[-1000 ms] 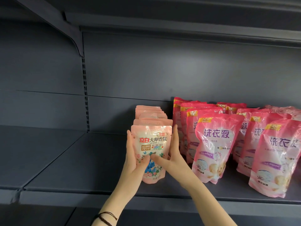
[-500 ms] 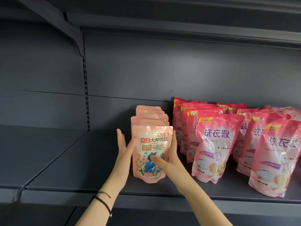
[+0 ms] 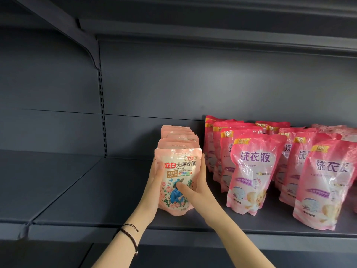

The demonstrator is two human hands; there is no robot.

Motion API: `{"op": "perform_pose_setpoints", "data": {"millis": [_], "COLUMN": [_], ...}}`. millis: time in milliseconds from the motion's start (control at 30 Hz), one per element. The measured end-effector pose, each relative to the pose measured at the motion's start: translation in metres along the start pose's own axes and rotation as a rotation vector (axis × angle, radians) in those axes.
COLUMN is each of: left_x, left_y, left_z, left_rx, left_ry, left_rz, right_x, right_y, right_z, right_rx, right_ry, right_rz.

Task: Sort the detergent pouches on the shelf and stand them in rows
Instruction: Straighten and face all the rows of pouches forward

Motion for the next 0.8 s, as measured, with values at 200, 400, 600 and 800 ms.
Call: {"op": "perform_pose_setpoints", "data": {"millis": [200, 400, 600, 800], "left_x": [0.013, 0.041, 0.021, 0.009], "left_y": [-0.009, 0.006, 0.037, 0.084], "left_z": [-0.021, -0.111, -0.167, -0.173], "left_rx": [-0.090, -0.508, -0.428, -0.399], "left_ry": [0.211, 0.892, 1.573, 1.699], "left_rz": [-0.061, -0.248, 0.063, 0.055], "right_x": [0.016, 0.058, 0.076, 0.069], "right_y": [-0.011, 0.012, 0.069, 0.125], "right_z": [0.029, 0.100, 0.155, 0.155], "right_rx": [0.074, 0.410, 0.314, 0.197], "right_ry": [-0.034, -0.787, -1.137, -1.373], "right_rz": [0.028, -0.074, 0.241, 0.507]}}
Point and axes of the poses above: each hand's wrist, its own y-axis towards the middle knuckle, its own x-axis out of the back of the hand, z = x × y, the point moved 1 cm from there along y, towards the middle knuckle, and after that the axes turned 8 degrees about x, right-handed, at the moved point
